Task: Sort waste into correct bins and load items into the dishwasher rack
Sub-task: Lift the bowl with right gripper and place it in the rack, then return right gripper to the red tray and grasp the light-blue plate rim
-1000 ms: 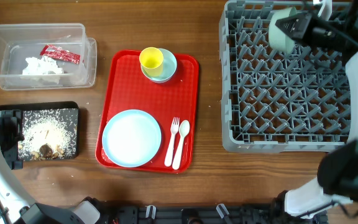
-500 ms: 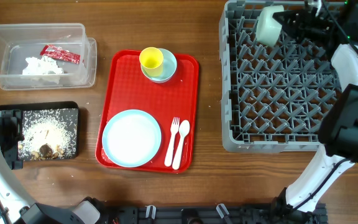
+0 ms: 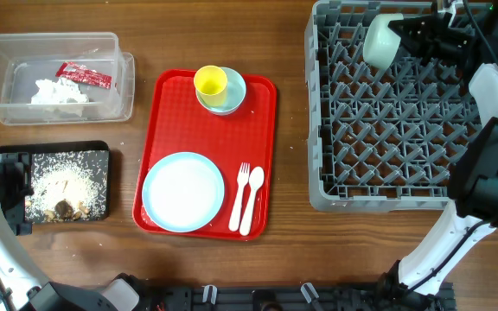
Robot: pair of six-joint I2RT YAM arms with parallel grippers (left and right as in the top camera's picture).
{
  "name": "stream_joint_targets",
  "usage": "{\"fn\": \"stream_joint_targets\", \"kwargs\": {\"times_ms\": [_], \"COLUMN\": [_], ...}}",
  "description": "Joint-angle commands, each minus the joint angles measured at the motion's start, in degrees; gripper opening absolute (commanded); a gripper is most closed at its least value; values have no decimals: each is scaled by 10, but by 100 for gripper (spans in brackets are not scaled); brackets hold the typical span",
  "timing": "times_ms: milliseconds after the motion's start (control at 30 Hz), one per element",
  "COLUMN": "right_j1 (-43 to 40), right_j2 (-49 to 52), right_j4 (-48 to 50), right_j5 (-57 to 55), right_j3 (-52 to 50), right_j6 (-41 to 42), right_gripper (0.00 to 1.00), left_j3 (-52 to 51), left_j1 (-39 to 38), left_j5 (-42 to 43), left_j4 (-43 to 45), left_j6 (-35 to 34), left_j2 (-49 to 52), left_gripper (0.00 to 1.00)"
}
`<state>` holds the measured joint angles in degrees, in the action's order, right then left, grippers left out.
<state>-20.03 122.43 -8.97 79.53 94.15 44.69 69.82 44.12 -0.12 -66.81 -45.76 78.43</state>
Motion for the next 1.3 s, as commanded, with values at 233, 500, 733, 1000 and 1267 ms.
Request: {"fn": "stream_joint_targets", "kwargs": {"times_ms": [233, 500, 733, 1000, 1267], "right_j1": [-17, -56, -69, 4, 110], "right_j2": [15, -44, -154, -200, -123], "right_j4": [-179, -231, -300, -314, -313], "right_j5": [-177, -243, -432, -492, -646], "right_j3": [4, 13, 13, 9, 9], "right_j6": [-136, -148, -171, -238, -250], "right_gripper": [10, 47, 72, 33, 12], "left_j3": [6, 6, 6, 6, 6], "left_j1": [3, 3, 3, 3, 3], "left_j5": [-2, -2, -2, -2, -2], "left_j4": [0, 0, 0, 0, 0], "left_j6": [-1, -1, -1, -1, -1], "left_j2": [0, 0, 0, 0, 0], "left_gripper": [100, 100, 100, 100, 100]}}
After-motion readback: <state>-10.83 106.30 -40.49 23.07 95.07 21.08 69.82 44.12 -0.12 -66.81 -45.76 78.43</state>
